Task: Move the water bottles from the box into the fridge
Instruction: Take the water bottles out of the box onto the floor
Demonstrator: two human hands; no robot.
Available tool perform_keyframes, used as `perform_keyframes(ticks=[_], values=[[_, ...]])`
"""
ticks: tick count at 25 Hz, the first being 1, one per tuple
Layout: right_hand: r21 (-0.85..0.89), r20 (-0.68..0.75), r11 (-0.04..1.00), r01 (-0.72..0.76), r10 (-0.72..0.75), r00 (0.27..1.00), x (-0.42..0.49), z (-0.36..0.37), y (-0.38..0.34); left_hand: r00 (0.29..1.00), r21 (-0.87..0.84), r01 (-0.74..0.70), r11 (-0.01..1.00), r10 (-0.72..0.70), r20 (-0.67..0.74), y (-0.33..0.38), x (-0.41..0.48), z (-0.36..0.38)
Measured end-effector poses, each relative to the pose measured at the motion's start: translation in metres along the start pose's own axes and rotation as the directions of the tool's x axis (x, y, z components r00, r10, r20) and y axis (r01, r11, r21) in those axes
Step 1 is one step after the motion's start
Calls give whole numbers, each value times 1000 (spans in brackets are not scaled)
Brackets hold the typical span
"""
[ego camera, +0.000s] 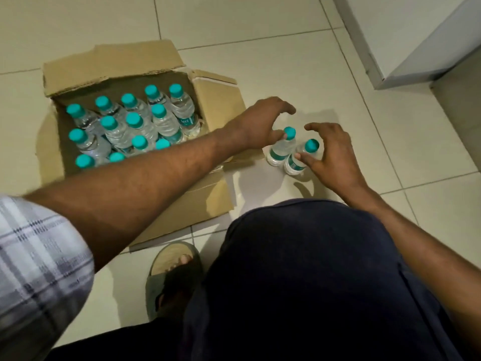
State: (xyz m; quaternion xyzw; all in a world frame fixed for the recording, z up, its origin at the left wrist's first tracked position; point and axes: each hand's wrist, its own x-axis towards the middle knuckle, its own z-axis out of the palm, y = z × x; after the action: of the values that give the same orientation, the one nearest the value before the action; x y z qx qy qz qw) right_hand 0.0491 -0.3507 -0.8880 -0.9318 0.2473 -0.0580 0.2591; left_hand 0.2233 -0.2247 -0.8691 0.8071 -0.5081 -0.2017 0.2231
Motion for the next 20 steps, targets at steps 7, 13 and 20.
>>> perform_keyframes(ticks=[7,13,20], values=[[132,34,890,437,-445,895,19,38,-144,898,-15,287,958,-275,-344,-85,-130,-97],[58,393,827,559,-534,749,28,122,-198,840,80,541,837,-536,-83,-109,-218,-87],[-48,293,739,672,-633,717,36,134,-200,853,173,519,837,-494,-170,-101,-219,-44]])
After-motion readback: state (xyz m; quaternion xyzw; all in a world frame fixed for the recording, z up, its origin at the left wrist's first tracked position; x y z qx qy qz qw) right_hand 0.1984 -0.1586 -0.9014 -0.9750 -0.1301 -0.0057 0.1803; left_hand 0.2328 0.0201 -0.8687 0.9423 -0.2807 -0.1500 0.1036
